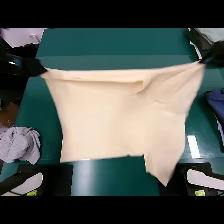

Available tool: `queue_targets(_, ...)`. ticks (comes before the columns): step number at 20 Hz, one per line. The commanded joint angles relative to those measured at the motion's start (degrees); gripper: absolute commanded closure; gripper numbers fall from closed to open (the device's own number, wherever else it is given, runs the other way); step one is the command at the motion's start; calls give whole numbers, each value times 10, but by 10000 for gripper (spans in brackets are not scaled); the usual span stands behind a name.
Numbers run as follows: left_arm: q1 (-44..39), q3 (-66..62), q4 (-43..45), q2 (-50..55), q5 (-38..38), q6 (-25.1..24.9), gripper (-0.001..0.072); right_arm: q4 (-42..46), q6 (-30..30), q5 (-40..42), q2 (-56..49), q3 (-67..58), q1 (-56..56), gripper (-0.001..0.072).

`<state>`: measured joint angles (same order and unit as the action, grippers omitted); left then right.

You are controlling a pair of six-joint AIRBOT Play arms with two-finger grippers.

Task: Fold the shirts.

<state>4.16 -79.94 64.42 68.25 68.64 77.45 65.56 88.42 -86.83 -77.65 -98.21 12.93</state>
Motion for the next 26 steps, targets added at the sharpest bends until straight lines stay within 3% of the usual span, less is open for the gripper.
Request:
queue_targets(1, 0, 28, -18, 96, -113, -32, 684, 35, 3, 168, -86, 66, -57, 696)
queue_targets(5, 0, 28, -86, 161, -258, -81, 684, 35, 3, 321, -151, 51, -85, 696)
queue_targets(10, 0, 28, -90, 173, -360, -85, 684, 49, 3, 375, -182, 8, -85, 696)
queue_targets(13, 0, 28, -80, 173, -318, -112, 684, 94, 2, 317, -180, 7, -79, 696)
queue_targets(16, 0, 28, -64, 173, -227, -146, 684, 157, -12, 216, -180, 9, -85, 696)
queue_targets(20, 0, 29, -9, 173, -93, -149, 685, 215, -21, 101, -179, 17, -104, 696)
queue_targets(23, 0, 42, 35, 173, -38, -148, 685, 215, -17, 86, -160, 75, -104, 696)
queue_targets(26, 0, 71, 42, 173, -35, -148, 684, 215, 2, 125, -123, 142, -104, 696)
